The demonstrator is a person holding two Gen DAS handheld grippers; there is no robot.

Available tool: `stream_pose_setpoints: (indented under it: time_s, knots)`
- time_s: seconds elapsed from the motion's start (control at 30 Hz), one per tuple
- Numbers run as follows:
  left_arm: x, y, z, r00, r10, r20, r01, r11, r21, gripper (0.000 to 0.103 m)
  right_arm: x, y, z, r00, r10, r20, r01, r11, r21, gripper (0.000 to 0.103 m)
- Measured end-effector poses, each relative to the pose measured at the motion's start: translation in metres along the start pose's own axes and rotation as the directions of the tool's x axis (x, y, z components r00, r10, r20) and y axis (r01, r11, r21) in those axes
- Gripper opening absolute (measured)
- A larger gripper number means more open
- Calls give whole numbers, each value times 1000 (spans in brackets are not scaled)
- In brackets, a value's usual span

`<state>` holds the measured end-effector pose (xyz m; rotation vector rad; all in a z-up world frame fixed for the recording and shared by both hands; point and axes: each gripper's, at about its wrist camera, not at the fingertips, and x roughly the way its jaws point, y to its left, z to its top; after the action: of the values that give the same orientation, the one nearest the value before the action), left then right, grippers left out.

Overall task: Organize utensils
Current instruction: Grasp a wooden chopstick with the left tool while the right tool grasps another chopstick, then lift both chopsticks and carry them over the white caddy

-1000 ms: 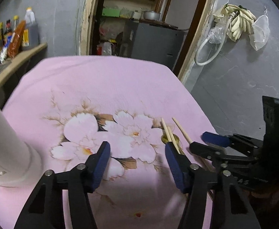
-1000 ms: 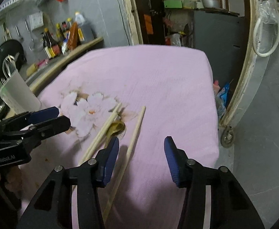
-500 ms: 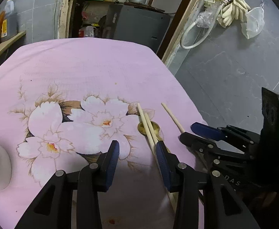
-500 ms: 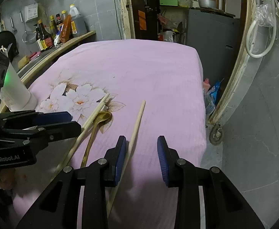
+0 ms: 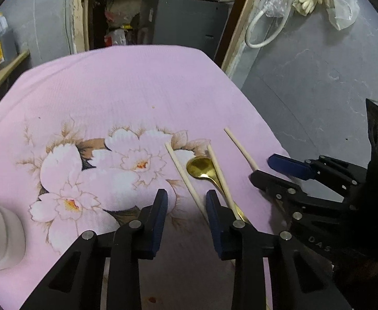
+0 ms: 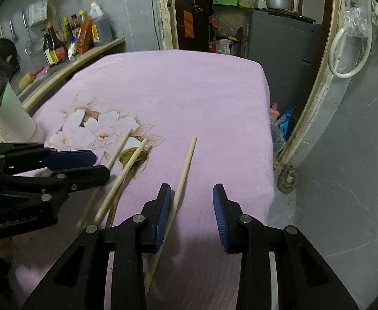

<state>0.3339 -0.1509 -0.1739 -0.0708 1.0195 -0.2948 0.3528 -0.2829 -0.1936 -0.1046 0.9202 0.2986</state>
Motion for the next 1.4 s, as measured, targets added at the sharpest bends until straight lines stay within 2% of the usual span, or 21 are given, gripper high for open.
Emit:
stream_pose_setpoints:
  time_s: [0.2,0.3,0.53,0.63,0.77,0.97,1.07,1.13,1.23,1.27,1.33,1.4]
  knots:
    - [1,-6,0,999,-19,-33,19,1000,5,27,-1,2,2,999,-19,-27,19,1000,19,29]
    - [1,-7,2,999,-17,-41,17,1000,5,22,-3,4,0,999,-11,-33,11,1000,26,15]
    - [4,-8,6,997,-36,-71,33,998,-45,15,-3,-1,-2,999,8,-33,-5,998,66,13]
    - [4,-10,4,998,-37,-51,33,997,-64,15,-2,-3,-4,1000,6,-25,-4,997,77,13]
    - [5,-8,-4,998,-54,14,55,994,-91,15,-1,-3,-5,1000,-3,-6,3,996,89,13]
    - [10,-25,-1,1000,7,-2,-7,1000,9,14,0,0,-2,1000,-25,-9,26,996,90,13]
    - [10,-27,1,1000,24,-9,-24,999,22,9,2,4,1,999,-47,-27,49,996,74,12]
    - [9,-19,1,1000,-13,-7,13,1000,-12,5,2,6,4,999,-34,-37,36,996,80,4]
    - [5,-2,-3,993,-114,26,116,986,-117,5,1,2,4,1000,0,-30,4,993,121,4]
    - [2,3,-6,991,-124,43,129,981,-143,5,-1,-1,3,1000,20,-20,-17,988,154,4]
    - [-9,10,-10,986,-133,102,149,975,-166,5,-8,-10,-2,996,78,41,-85,971,225,4]
    - [-26,13,-14,970,-161,185,193,966,-173,5,-20,-15,-5,985,117,124,-147,950,274,4]
